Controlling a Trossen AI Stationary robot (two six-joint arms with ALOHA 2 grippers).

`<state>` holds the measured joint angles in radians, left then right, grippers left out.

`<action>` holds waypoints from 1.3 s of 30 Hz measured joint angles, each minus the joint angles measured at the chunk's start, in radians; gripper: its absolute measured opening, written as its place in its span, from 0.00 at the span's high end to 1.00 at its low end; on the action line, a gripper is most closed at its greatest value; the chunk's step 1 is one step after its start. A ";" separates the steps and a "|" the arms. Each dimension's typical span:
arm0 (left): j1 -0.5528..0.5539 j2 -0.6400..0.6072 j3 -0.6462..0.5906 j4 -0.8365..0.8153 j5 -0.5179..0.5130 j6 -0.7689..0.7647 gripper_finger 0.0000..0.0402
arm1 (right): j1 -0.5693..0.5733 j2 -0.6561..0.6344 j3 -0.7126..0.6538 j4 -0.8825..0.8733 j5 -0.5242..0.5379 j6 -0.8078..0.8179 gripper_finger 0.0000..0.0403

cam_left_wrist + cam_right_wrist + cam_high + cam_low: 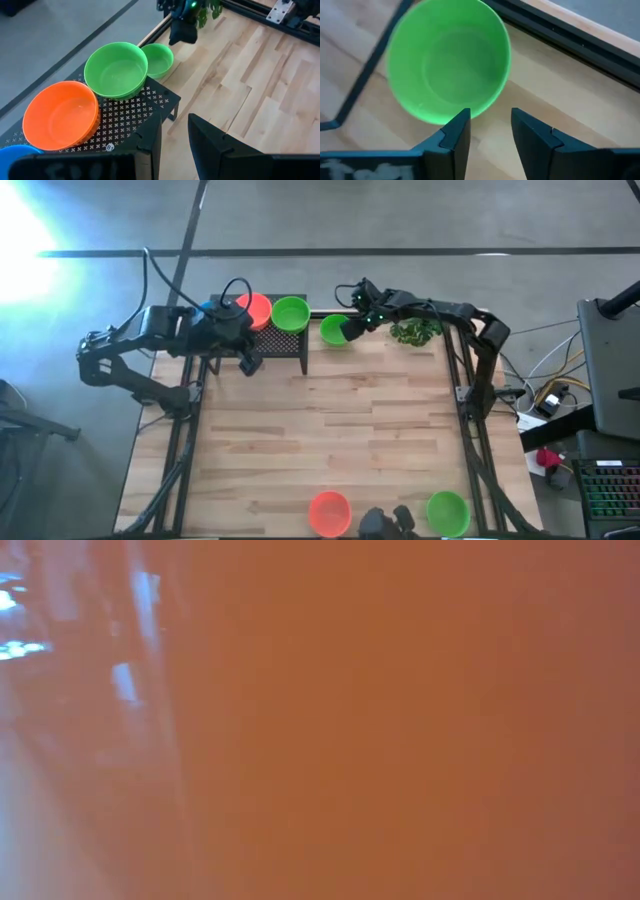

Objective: Pick & Place Mini bowls
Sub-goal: Stack the green bowl on top of the green bowl on the shelf

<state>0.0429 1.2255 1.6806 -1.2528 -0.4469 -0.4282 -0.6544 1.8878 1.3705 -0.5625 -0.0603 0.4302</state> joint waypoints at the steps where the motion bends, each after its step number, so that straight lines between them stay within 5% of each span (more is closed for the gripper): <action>1: 0.000 0.000 0.000 0.003 0.000 0.000 0.78 | -0.003 0.008 0.000 0.004 0.000 0.000 0.65; 16: 0.000 0.000 0.000 0.021 0.004 -0.010 0.78 | -0.013 0.154 0.032 0.074 -0.021 -0.035 0.69; 25: 0.000 0.000 0.000 0.022 0.004 -0.013 0.78 | -0.014 0.153 0.032 0.075 -0.011 -0.061 0.96; 39: 0.000 0.000 0.000 0.022 0.004 -0.011 0.78 | -0.020 -0.153 0.052 -0.039 -0.007 -0.123 0.98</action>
<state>0.0433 1.2255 1.6806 -1.2312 -0.4427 -0.4389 -0.6748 1.7351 1.4229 -0.6010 -0.0677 0.3071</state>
